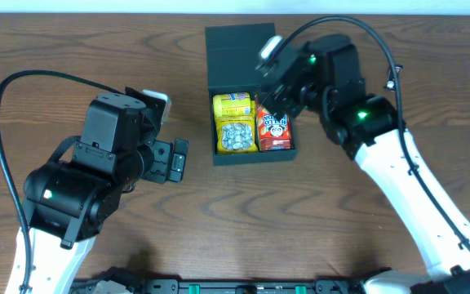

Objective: Pack container
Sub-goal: 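Release the Mentos bottle and move the right gripper back right, then grasp the black Mars bar with the right gripper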

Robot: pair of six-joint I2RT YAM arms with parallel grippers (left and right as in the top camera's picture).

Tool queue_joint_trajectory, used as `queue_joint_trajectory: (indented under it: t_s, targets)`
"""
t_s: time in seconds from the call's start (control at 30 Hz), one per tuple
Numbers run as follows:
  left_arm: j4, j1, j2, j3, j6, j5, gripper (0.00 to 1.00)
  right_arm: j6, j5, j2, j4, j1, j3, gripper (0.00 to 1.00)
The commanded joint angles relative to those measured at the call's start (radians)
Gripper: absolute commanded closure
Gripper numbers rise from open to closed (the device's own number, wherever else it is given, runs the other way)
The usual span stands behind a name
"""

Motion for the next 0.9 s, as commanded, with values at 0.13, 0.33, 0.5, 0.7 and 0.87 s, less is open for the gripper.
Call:
queue_joint_trajectory:
  t_s: [0.13, 0.33, 0.5, 0.7, 0.87]
  targets:
    - [-0.004, 0.002, -0.004, 0.014, 0.006, -0.001, 0.05, 0.140, 0.127, 0.064, 0.013, -0.184, 0.005, 0.01]
    - [-0.004, 0.002, -0.004, 0.014, 0.006, -0.001, 0.05, 0.262, 0.205, 0.171, 0.069, -0.355, 0.005, 0.01]
    - [-0.004, 0.002, -0.004, 0.014, 0.006, -0.001, 0.05, 0.370, 0.303, 0.268, 0.141, -0.441, 0.005, 0.01]
    - [-0.004, 0.002, -0.004, 0.014, 0.006, -0.001, 0.05, 0.480, 0.306, 0.376, 0.234, -0.524, 0.005, 0.01]
    - [-0.004, 0.002, -0.004, 0.014, 0.006, -0.001, 0.05, 0.538, 0.296, 0.454, 0.303, -0.571, 0.005, 0.01]
